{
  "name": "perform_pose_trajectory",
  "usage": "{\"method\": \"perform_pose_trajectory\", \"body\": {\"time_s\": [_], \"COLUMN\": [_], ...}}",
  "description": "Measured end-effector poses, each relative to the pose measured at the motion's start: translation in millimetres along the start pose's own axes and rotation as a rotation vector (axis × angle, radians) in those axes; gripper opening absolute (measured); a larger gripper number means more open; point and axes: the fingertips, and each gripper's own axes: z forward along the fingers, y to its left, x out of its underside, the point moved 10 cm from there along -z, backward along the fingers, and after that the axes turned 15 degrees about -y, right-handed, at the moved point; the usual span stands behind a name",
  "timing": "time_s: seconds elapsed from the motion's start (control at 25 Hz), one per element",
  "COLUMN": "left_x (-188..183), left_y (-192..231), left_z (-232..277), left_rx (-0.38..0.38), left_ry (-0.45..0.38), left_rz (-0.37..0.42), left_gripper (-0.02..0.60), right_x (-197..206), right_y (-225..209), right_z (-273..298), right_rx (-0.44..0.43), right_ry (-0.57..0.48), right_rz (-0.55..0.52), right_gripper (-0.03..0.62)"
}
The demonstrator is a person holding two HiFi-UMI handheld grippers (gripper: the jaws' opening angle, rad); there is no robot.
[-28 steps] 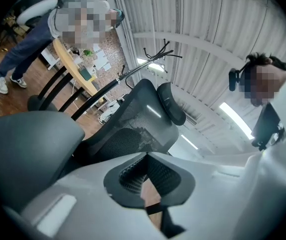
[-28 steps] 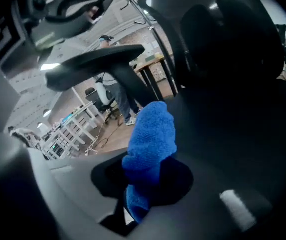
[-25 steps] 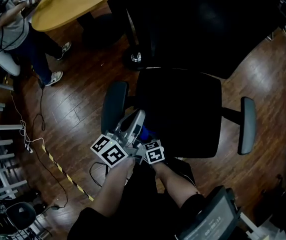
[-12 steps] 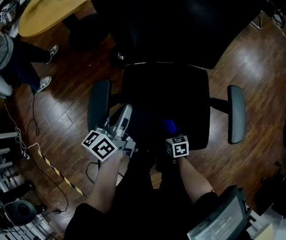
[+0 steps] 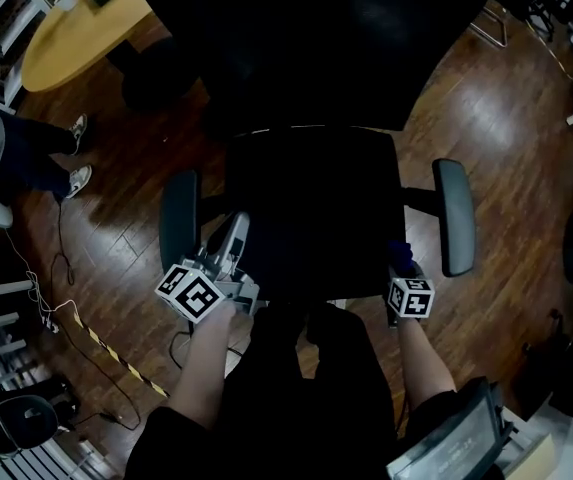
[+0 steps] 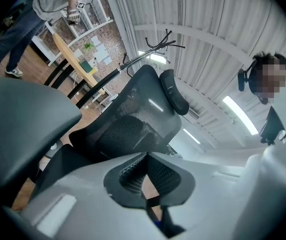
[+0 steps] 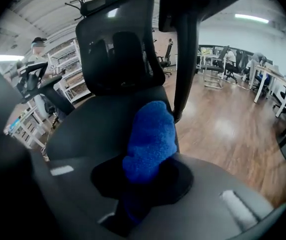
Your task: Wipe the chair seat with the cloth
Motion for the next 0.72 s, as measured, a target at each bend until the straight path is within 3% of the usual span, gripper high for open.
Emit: {"method": "perform_pose_trajectory", "body": {"time_s": [0.32, 0.48, 0.72], "left_x": [5, -1, -4], "left_y": [-6, -7, -5], "left_z": [0, -4, -14], "left_rx": [0.008, -0.005, -0.033], "left_ry": [-0.02, -0.04, -0.067], "left_rz": [-0.026, -0.044, -0.078], "left_gripper": [-0.006, -0.006, -0.006], "right_x": [-13, -64, -151], "right_y": [17, 80, 208], "right_z": [8, 76, 208], "right_rx": [0.097, -0.067, -0.392], "right_ry": [-0.06, -0.134, -0.141], "right_rz": [0.064, 0.073, -0.082], "right_gripper": [0.074, 0.074, 0.075]}}
